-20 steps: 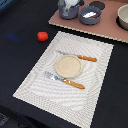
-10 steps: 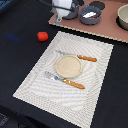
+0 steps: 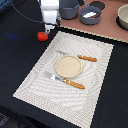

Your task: Place the fish, sausage, and tomato into the frying pan.

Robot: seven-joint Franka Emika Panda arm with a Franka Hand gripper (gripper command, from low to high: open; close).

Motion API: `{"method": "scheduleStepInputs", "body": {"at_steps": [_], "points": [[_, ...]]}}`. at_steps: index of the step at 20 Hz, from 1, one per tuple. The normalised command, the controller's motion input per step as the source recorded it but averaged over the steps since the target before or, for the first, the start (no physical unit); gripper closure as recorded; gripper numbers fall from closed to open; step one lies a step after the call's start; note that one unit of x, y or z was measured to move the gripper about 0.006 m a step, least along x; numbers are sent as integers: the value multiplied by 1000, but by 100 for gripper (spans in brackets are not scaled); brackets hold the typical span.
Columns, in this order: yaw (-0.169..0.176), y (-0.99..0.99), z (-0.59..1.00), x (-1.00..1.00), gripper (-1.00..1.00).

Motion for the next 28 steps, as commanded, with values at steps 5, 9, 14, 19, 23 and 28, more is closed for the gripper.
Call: {"method": "scheduleStepInputs", "body": {"at_steps": [5,9,14,19,23,28], "points": [[0,-95,-214,-103,-100],[0,-105,-234,-38,-100],[1,-80,-353,-235,-100],[2,-14,-383,-294,-100],[4,-35,-339,-301,100],[5,-42,-301,-276,100]]}}
